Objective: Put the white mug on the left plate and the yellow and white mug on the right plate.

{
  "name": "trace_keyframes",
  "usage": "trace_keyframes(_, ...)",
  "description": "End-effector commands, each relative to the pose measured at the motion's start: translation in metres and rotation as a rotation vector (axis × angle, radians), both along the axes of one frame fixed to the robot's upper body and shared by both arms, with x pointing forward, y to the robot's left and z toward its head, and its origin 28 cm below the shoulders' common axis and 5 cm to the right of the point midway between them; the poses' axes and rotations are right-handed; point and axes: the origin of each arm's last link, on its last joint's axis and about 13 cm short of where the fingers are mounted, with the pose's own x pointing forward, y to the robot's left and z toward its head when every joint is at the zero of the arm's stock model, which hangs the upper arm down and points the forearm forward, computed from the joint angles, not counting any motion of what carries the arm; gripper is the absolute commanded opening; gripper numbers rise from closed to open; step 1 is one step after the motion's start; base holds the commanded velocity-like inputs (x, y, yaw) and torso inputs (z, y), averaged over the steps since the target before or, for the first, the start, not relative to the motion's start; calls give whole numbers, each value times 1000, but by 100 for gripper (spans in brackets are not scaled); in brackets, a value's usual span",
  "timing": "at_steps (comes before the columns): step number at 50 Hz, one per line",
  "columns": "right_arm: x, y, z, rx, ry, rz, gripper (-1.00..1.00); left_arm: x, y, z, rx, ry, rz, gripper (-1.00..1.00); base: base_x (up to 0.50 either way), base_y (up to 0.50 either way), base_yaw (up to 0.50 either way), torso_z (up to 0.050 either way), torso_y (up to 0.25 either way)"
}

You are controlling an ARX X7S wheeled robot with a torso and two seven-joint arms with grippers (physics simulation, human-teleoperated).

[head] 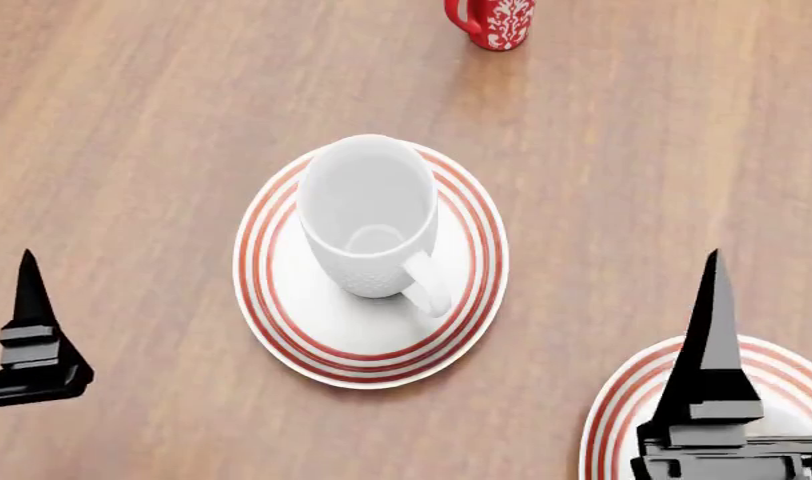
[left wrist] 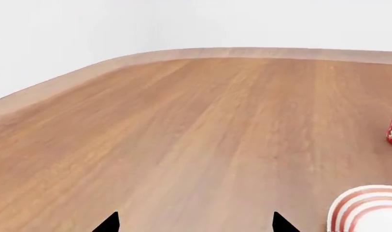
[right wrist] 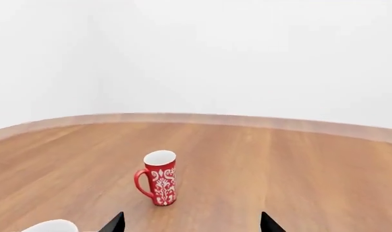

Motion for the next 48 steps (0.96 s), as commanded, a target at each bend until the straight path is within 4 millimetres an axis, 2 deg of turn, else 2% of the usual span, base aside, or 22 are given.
trace_keyframes(1, 48, 6, 25, -14, -15, 6, 100, 16, -11, 50, 27, -60, -104, 100, 0, 0, 0, 0, 0)
trace_keyframes(8, 78, 9, 36, -23, -28, -11, 100, 41, -18, 75, 64, -82, -116, 100, 0, 0, 0, 0, 0)
trace_keyframes(11, 90, 8, 51, 1, -63, -25, 100, 54, -23, 96, 70, -101, -115, 100, 0, 0, 0, 0, 0)
trace_keyframes(15, 94, 10, 71, -3, -88, -4, 100, 63, -27, 122, 83, -137, -119, 100, 0, 0, 0, 0, 0)
trace_keyframes(19, 85, 16, 97, -36, -163, 0, 100, 61, -29, 150, 72, -194, -120, 100, 0, 0, 0, 0, 0)
trace_keyframes(22, 74, 19, 112, -23, -212, 16, 100, 51, -30, 170, 69, -250, -126, 100, 0, 0, 0, 0, 0)
trace_keyframes(27, 40, 31, 140, -50, -299, 14, 100, 21, -29, 200, 48, -343, -140, 100, 0, 0, 0, 0, 0)
trace_keyframes(31, 17, 38, 148, -78, -327, 22, 100, -2, -20, 215, 17, -380, -125, 100, 0, 0, 0, 0, 0)
trace_keyframes(37, -5, 41, 151, -85, -356, 26, 100, -34, -11, 220, 3, -413, -130, 100, 0, 0, 0, 0, 0)
trace_keyframes(40, -8, 41, 151, -91, -362, 23, 100, -44, -8, 219, -1, -417, -138, 100, 0, 0, 0, 0, 0)
trace_keyframes(48, -13, 40, 153, -106, -445, 57, 100, -47, -6, 219, -37, -432, -155, 100, 0, 0, 0, 0, 0)
